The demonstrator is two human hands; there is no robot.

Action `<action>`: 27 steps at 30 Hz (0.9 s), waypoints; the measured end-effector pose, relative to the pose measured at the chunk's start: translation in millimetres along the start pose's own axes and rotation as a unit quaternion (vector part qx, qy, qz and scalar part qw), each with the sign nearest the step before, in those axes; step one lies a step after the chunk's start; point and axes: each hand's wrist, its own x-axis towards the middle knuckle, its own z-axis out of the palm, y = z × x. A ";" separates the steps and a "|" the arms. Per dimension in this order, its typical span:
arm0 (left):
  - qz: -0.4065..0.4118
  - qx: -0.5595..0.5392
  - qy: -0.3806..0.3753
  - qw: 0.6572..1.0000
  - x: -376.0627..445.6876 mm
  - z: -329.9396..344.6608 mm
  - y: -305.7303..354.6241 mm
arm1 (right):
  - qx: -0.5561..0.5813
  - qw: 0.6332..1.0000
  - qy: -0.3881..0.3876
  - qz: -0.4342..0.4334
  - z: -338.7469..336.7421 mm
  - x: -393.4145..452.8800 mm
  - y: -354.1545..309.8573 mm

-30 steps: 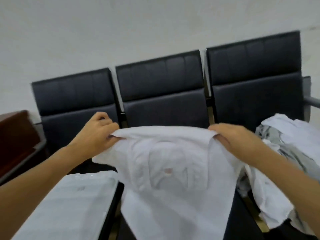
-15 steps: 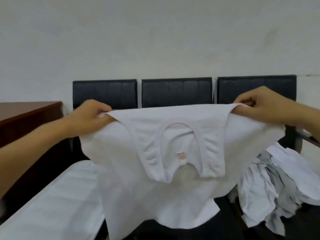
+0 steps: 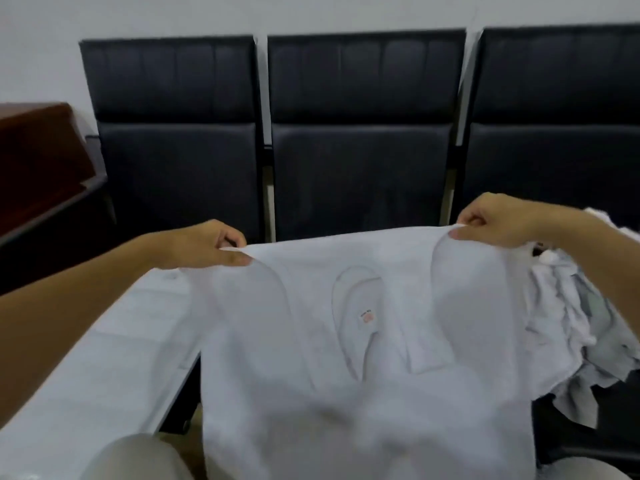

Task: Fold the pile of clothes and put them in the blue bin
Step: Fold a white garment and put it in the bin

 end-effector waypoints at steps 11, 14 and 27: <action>0.020 0.212 0.186 0.959 144.4 52.9 -38.0 | 0.014 0.968 0.247 0.029 110.3 147.3 46.0; 0.054 0.175 0.252 0.950 145.0 53.0 -42.1 | 0.032 0.955 0.294 -0.010 105.6 152.0 43.1; 0.141 0.192 0.065 0.969 -15.2 123.0 -66.3 | -0.099 0.953 0.211 -0.193 170.5 -19.8 39.8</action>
